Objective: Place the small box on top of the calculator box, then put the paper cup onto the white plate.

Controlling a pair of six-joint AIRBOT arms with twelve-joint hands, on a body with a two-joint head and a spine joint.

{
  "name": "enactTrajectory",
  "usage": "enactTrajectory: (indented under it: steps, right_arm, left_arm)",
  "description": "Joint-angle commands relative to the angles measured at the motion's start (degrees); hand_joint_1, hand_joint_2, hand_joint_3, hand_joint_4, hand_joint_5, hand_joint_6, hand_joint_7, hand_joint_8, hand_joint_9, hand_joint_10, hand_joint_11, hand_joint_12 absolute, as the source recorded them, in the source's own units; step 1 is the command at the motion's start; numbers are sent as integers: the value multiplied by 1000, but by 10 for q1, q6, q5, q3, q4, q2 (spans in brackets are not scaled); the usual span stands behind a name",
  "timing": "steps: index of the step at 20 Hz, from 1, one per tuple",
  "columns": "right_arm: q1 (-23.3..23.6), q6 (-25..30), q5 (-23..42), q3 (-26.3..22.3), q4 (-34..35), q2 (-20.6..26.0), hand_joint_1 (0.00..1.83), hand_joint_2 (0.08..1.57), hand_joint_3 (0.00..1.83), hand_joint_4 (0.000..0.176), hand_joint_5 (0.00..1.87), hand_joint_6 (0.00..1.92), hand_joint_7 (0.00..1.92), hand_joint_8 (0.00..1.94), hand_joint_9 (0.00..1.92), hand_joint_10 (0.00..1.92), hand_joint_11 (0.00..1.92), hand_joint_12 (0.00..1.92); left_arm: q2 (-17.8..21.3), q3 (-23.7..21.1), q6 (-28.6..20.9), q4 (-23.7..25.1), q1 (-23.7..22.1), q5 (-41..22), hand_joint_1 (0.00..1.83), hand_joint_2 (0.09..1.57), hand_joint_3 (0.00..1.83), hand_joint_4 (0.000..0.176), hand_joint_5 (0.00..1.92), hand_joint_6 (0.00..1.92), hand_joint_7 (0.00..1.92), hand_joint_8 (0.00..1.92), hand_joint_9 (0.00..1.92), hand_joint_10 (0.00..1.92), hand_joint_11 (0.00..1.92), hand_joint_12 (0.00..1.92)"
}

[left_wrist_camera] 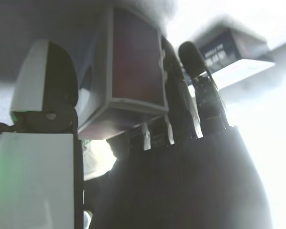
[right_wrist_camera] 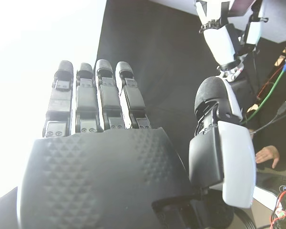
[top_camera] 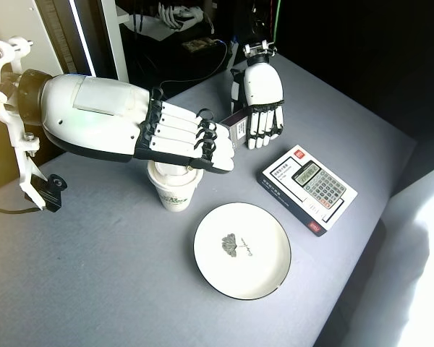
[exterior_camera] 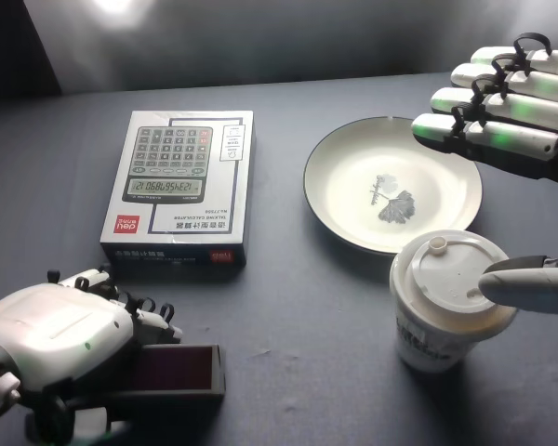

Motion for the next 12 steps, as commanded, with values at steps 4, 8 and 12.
enactTrajectory:
  steps: [4, 8, 12]
  right_arm:
    - [11, 2, 69, -2, 6, 6, 117, 1157, 0, 0, 143, 1, 91, 1, 41, 1, 0, 142]
    - [12, 2, 70, -1, 6, 4, 96, 1162, 1, 0, 139, 1, 92, 1, 46, 4, 0, 169]
    - [13, 3, 72, 0, 5, 3, 113, 1156, 0, 0, 160, 4, 111, 3, 70, 6, 0, 244]
  left_arm:
    - [1, 5, -3, 5, -5, -32, 1196, 1189, 4, 0, 764, 1135, 896, 1208, 814, 392, 278, 1376]
    - [-1, 8, -3, 2, -6, -33, 1201, 1191, 0, 0, 885, 1004, 810, 1407, 635, 1179, 332, 1483]
    - [-1, 8, -3, 1, -7, -33, 1194, 1185, 0, 0, 906, 998, 809, 1384, 644, 1102, 340, 1467]
